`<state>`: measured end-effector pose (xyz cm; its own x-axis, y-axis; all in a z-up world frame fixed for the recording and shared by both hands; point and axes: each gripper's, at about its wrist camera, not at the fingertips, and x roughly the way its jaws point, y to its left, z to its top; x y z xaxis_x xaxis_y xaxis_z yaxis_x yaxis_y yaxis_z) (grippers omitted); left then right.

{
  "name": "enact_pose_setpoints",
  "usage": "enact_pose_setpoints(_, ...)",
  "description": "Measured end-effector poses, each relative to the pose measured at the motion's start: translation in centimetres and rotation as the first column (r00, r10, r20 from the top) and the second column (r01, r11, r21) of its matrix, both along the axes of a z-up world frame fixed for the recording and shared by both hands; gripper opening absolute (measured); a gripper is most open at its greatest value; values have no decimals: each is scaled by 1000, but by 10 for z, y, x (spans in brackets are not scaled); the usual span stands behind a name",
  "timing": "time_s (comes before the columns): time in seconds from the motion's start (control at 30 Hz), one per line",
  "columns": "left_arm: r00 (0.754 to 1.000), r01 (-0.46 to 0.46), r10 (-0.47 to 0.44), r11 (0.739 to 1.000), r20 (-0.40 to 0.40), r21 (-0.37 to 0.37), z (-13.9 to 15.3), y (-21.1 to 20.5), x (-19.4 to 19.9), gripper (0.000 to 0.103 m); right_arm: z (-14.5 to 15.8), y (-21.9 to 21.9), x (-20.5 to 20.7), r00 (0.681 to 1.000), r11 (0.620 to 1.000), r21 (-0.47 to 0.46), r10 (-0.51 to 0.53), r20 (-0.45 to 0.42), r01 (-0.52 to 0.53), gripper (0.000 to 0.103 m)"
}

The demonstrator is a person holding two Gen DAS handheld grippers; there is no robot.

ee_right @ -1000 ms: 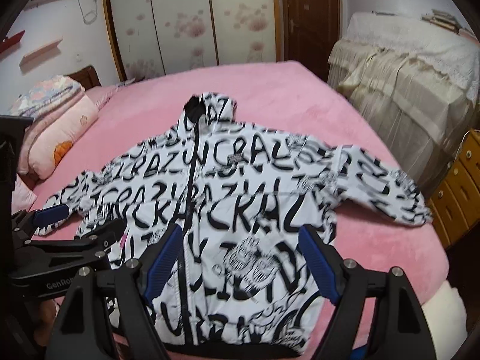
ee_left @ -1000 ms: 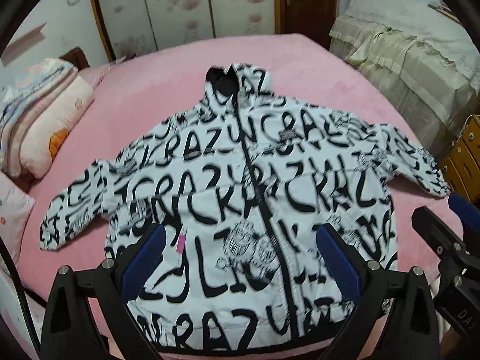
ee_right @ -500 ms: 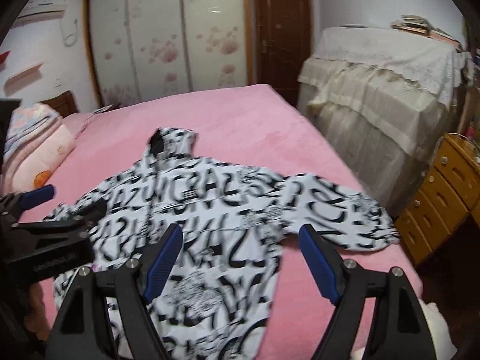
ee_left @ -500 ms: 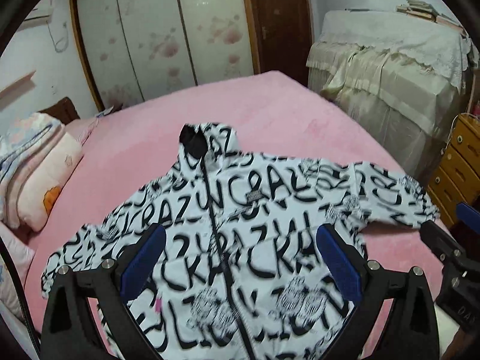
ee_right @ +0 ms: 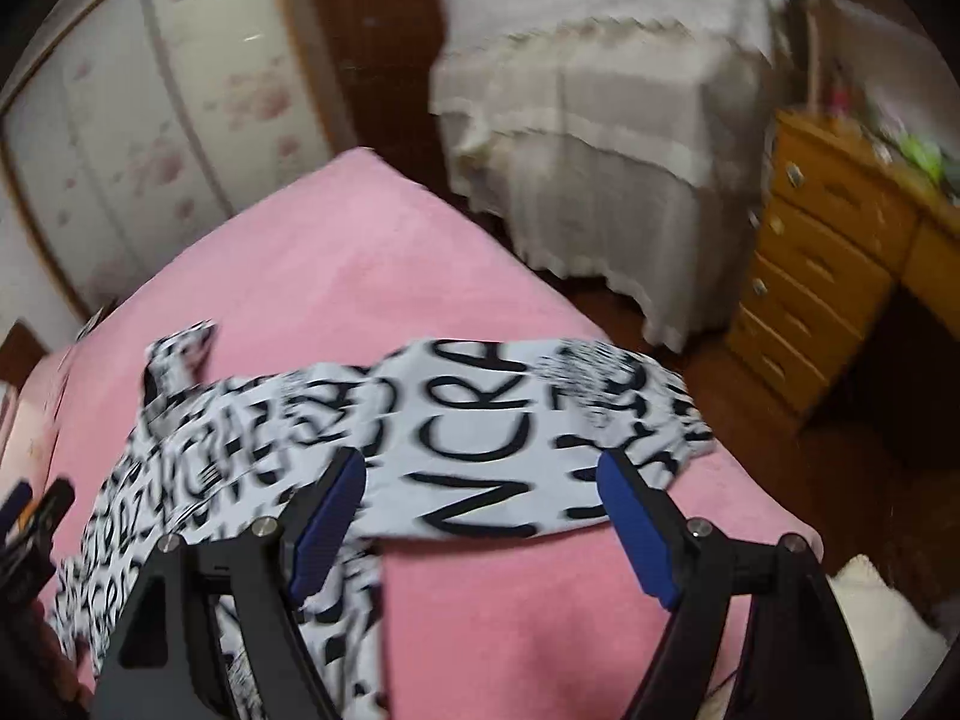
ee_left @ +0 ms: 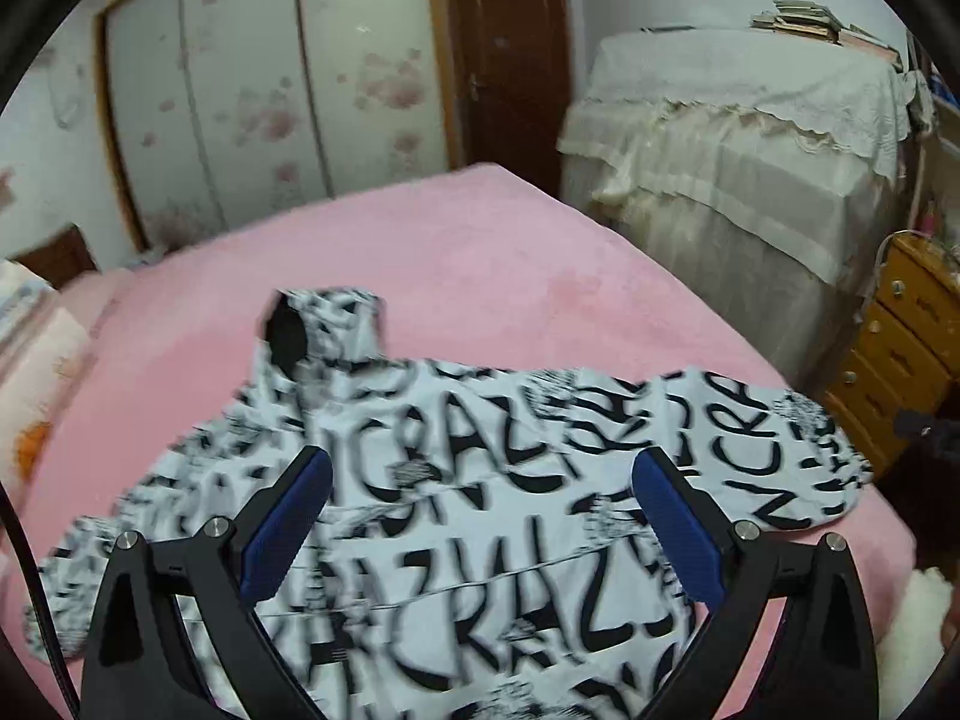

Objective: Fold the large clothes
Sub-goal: 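Grasp the jacket sleeve with the right gripper and lift it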

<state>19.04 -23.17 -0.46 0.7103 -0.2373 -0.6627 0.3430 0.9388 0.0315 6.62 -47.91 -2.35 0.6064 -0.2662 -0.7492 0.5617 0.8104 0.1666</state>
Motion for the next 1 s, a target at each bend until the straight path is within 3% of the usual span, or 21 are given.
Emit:
enact_pose_setpoints(0.13, 994, -4, 2, 1000, -108, -11, -37, -20, 28, 100, -40, -49, 2, 995, 992, 88, -82, -53, 86, 80)
enact_pose_setpoints(0.37, 989, 19, -17, 1000, -147, 12, -88, -49, 43, 100, -119, -100, -4, 967, 945, 235, -192, -167, 228, 80)
enact_pose_setpoints(0.6, 969, 44, -37, 999, -245, 25, -119, -66, 50, 100, -170, -126, -3, 958, 865, 413, -252, -136, 286, 80)
enact_pose_setpoints(0.63, 965, 48, -40, 999, -260, 24, -122, -67, 49, 98, -175, -129, -2, 955, 858, 419, -266, -132, 297, 76)
enact_pose_setpoints(0.7, 960, 60, -53, 998, -273, 18, -123, -65, 46, 90, -180, -131, 2, 950, 858, 408, -288, -122, 312, 50)
enact_pose_setpoints(0.77, 960, 71, -64, 997, -274, 15, -120, -61, 42, 85, -180, -129, 9, 961, 869, 411, -255, -107, 276, 13)
enact_pose_setpoints(0.8, 962, 72, -66, 997, -266, 13, -116, -56, 38, 81, -178, -128, 11, 964, 873, 410, -243, -103, 264, 10)
enact_pose_setpoints(0.97, 951, 75, -68, 997, -301, 11, -101, -34, 32, 38, -129, -98, 14, 978, 949, 238, -196, -71, 208, 6)
enact_pose_setpoints(1.0, 948, 74, -69, 997, -312, 4, -98, -27, 31, 36, -118, -92, 14, 981, 957, 214, -186, -57, 194, 6)
